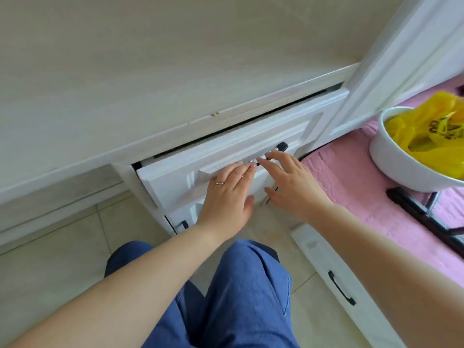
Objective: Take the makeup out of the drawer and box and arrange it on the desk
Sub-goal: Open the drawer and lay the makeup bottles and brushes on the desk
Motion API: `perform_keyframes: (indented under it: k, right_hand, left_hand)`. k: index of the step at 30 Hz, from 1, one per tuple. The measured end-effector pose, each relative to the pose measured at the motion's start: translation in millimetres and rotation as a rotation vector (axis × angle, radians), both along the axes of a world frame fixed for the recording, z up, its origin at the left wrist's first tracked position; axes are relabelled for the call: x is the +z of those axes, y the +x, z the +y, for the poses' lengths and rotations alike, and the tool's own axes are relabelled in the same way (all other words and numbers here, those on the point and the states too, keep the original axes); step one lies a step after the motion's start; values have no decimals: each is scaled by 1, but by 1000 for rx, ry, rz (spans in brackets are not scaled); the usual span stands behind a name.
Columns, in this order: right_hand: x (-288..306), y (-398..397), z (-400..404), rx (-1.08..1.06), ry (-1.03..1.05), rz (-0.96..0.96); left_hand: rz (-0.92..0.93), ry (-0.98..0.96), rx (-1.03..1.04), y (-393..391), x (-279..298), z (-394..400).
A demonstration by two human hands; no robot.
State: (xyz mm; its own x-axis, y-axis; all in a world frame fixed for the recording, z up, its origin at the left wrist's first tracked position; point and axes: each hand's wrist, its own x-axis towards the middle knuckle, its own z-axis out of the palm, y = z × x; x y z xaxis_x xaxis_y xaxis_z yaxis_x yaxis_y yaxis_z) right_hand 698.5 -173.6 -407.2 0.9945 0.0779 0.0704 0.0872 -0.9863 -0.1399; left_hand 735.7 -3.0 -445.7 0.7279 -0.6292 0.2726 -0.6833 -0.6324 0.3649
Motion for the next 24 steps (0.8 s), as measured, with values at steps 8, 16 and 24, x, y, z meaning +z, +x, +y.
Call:
perform_keyframes:
  k: [8,16,24]
  right_hand:
    - [8,-46,-8,0,-26,49]
    - [-6,-105,-18,11,1,-92]
    - [-10,-153,-25,7,12,-141]
  left_hand:
    - [8,69,2,-47,10,-10]
    - [-14,66,-51,-100,7,-15]
    - [6,141,-106,-146,14,-22]
